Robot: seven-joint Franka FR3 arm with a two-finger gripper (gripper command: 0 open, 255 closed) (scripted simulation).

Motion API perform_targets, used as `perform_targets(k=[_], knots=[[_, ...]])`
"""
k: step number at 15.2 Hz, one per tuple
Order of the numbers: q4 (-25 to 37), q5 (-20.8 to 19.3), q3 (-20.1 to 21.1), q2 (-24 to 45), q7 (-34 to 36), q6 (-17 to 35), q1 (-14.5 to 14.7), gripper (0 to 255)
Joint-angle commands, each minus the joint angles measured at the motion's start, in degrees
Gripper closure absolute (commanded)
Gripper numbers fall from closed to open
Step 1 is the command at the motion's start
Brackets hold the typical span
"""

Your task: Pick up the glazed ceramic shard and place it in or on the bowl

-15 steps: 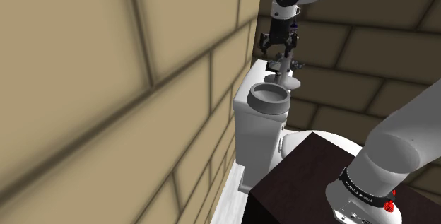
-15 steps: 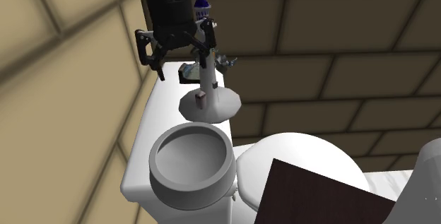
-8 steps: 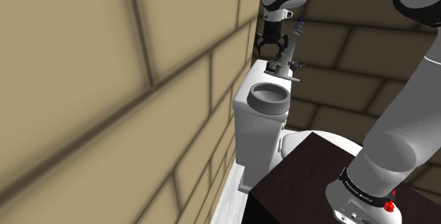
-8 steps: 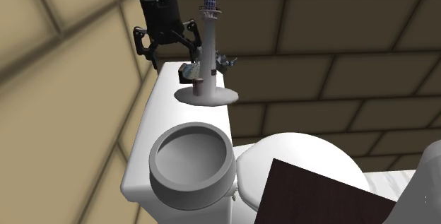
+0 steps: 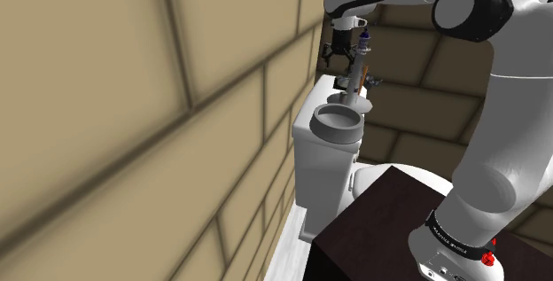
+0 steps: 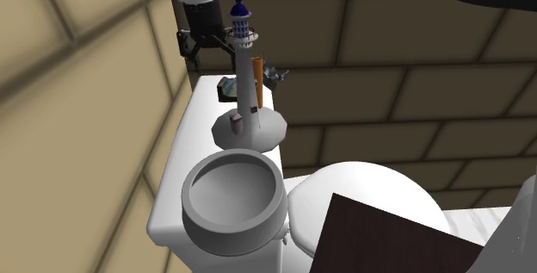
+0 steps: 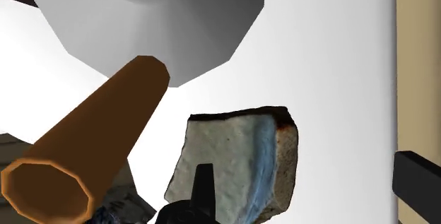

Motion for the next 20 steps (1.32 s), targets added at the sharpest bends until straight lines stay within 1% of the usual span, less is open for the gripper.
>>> perform_targets(k=[1,8,15,16,20], knots=[[1.26,0.25,-0.32,1.59,1.11,0.21,-0.29,0],[-3.29,0.26,-0.36,1.96,1.12,5.13,-0.41,0],[-3.26,0.26,-0.35,1.97,1.12,5.12,-0.41,0],[-3.24,0.26,-0.32,2.02,1.21,5.14,-0.35,255],[-3.95,0.16,-0.29,1.41,1.39,5.24,-0.2,255]])
